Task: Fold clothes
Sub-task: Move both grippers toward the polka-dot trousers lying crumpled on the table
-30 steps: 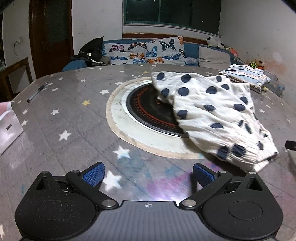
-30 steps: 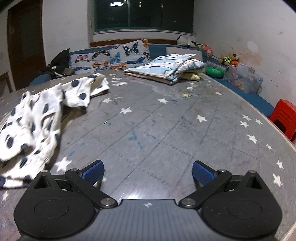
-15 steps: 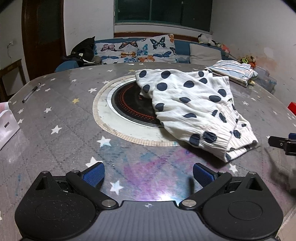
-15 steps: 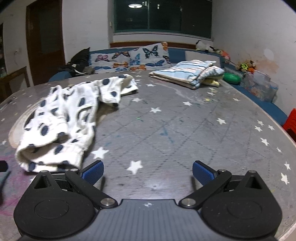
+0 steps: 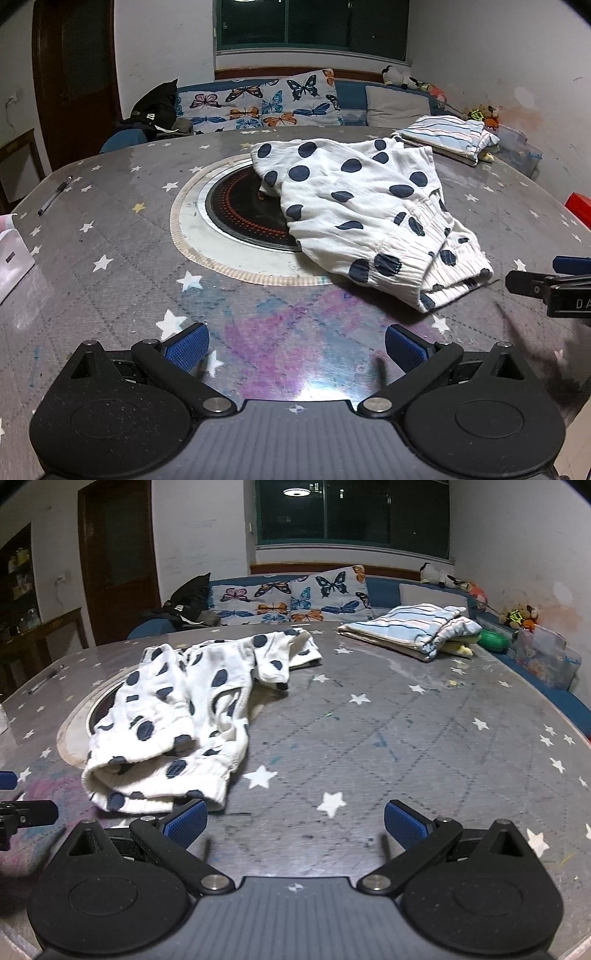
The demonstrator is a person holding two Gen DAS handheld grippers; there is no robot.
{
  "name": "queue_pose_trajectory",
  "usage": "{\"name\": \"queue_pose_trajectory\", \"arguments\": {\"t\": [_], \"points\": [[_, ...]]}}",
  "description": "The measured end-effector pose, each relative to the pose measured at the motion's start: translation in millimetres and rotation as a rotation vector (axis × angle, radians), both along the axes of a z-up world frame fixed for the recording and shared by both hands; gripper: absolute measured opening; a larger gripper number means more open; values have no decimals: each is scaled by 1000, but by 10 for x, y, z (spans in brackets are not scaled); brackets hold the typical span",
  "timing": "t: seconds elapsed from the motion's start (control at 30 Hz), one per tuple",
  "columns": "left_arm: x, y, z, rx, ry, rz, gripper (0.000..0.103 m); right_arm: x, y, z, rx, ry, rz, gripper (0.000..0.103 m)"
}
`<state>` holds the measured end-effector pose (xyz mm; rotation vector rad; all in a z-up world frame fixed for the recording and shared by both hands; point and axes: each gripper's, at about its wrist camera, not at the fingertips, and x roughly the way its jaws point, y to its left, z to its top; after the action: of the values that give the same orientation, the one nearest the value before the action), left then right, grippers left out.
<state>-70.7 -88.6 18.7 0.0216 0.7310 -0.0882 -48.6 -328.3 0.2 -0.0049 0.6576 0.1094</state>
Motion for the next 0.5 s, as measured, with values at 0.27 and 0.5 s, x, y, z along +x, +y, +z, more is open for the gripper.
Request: {"name": "queue_pose_trajectory", "arguments": {"t": [0.27, 0.5], "points": [[-39, -56, 6, 9, 0, -11, 103, -43, 107, -14, 2, 5, 24, 103], [-73, -122, 21, 19, -5, -25, 103, -86, 125, 1, 6, -3, 28, 103]]}}
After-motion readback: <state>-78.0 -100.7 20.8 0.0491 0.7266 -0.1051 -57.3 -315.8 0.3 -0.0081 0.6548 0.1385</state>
